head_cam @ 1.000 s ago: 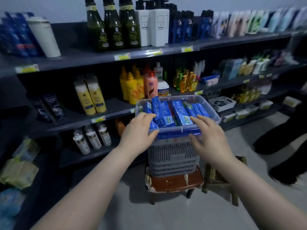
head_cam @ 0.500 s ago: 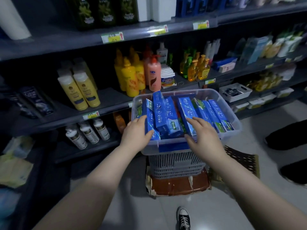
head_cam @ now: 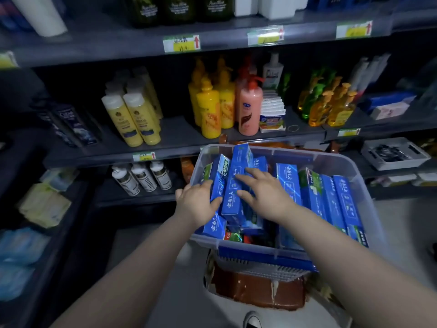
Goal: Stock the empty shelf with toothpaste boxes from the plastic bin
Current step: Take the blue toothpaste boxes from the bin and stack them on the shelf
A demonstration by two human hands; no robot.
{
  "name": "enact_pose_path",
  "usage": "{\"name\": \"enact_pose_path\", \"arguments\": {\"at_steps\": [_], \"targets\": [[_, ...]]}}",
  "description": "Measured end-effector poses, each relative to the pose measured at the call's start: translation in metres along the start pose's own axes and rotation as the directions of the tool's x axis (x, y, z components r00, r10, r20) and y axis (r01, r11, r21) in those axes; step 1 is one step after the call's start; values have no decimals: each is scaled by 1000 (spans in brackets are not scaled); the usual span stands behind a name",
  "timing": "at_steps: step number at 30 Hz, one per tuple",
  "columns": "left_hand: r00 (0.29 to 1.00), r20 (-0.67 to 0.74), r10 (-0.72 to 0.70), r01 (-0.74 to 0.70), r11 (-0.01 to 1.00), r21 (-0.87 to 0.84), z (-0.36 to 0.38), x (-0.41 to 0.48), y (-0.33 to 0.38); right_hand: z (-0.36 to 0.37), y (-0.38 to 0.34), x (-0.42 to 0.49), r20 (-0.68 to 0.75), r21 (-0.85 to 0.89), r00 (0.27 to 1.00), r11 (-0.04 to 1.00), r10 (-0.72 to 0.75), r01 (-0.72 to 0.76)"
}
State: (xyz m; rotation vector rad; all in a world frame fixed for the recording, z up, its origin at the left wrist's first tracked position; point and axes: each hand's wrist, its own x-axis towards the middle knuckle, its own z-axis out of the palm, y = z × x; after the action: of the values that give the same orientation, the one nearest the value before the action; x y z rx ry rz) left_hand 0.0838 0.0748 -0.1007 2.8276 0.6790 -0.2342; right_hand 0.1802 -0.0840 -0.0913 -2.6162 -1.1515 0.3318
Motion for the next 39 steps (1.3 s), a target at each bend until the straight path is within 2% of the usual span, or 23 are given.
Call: {"name": "enact_pose_path", "arguments": {"at_steps": [4, 8, 12, 16, 18, 20, 22, 23, 25, 27, 31, 37, 39], "targets": [[996, 49, -79, 79, 997, -7, 1, 3, 9, -7, 14, 17, 49, -152, 990, 979, -130, 136], [980, 116, -160, 175, 977, -125, -3, 6, 11, -11, 12, 29, 134, -322, 961, 906, -242, 273], [958, 186, -217, 259, 934, -246, -7, 8, 13, -20, 15, 40, 145, -415, 934, 837, -325, 356], [957, 129, -261, 289, 903, -318, -11, 4, 17, -35, 26, 50, 80, -465, 832, 717, -550, 519], [953, 98, -286, 298, 840, -453, -17, 3, 13, -46, 32, 48, 46, -419, 818, 732, -573, 537], [956, 63, -285, 260, 733, -628, -31, -3, 5, -64, 36, 46, -28, -297, 845, 811, -535, 504], [963, 36, -268, 199, 613, -765, -52, -15, -8, -84, 32, 44, -137, -114, 872, 882, -470, 458], [966, 34, -256, 175, 553, -815, -64, -23, -16, -93, 27, 43, -190, 32, 884, 897, -428, 441], [966, 20, -258, 141, 461, -876, -84, -41, -36, -107, 8, 42, -280, 338, 896, 838, -345, 429], [948, -25, -318, 108, 394, -913, -98, -62, -61, -111, -14, 46, -331, 489, 900, 764, -284, 421], [880, -65, -470, 67, 258, -964, -115, -119, -117, -102, -74, 54, -331, 459, 900, 785, -284, 416], [750, -71, -658, 78, 194, -978, -122, -238, -212, -64, -201, 41, -231, 392, 854, 759, -465, 519], [701, -92, -707, 80, 206, -975, -124, -286, -244, -46, -255, 34, -215, 351, 825, 747, -523, 565]]}}
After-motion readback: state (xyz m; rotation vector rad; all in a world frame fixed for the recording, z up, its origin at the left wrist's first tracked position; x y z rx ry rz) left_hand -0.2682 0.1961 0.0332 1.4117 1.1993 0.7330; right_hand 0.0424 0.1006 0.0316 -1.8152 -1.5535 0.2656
